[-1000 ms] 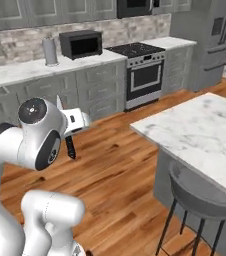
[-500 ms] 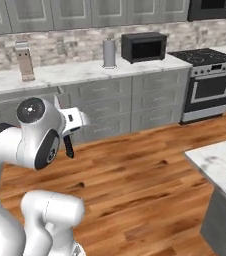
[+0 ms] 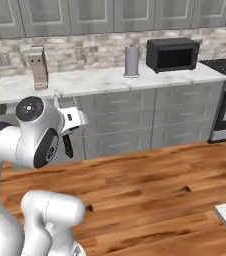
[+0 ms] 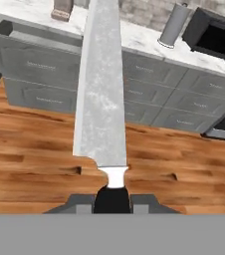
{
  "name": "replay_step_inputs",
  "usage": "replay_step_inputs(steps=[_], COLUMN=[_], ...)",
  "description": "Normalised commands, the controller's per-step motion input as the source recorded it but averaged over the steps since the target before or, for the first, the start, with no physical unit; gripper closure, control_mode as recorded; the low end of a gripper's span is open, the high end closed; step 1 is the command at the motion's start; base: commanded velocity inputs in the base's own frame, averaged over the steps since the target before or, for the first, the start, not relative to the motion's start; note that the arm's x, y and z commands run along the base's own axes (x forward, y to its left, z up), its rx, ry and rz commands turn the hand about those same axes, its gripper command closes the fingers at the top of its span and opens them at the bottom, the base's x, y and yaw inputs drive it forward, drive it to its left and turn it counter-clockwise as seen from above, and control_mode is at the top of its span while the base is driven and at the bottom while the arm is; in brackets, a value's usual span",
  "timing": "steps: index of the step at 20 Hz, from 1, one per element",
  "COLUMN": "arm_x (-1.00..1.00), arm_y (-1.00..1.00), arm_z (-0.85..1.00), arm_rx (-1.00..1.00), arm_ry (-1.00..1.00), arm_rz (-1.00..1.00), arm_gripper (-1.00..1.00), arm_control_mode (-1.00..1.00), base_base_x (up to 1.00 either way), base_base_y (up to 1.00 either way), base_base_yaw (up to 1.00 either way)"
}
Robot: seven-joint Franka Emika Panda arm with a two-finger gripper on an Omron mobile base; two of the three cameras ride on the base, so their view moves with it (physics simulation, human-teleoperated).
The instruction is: Pick up the metallic utensils from the counter and place them in the open drawer. Make sure not to pick up any wooden utensils.
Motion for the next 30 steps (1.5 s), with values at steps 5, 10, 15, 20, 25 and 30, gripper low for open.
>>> replay_step_inputs(steps=[5, 10, 15, 20, 25, 30], arm_x=[0.00, 0.00, 0.00, 0.00, 0.00, 0.00], arm_y=[0.00, 0.00, 0.00, 0.00, 0.00, 0.00], arm_z=[0.00, 0.00, 0.00, 0.00, 0.00, 0.00], arm_rx=[0.00, 0.00, 0.00, 0.00, 0.00, 0.00], arm_ry=[0.00, 0.00, 0.00, 0.00, 0.00, 0.00], arm_rz=[0.00, 0.00, 0.00, 0.00, 0.00, 0.00], arm_gripper=[1.00, 1.00, 1.00, 1.00, 1.00, 1.00], arm_control_mode=[1.00, 1.00, 1.00, 1.00, 1.00, 1.00], base_base_x=[0.76, 0.55, 0.55, 0.24, 0.00, 0.08], base_base_y=[-0.01, 0.05, -0.14, -0.61, -0.97, -0.97], base_base_yaw=[0.43, 0.41, 0.34, 0.45, 0.58, 0.61])
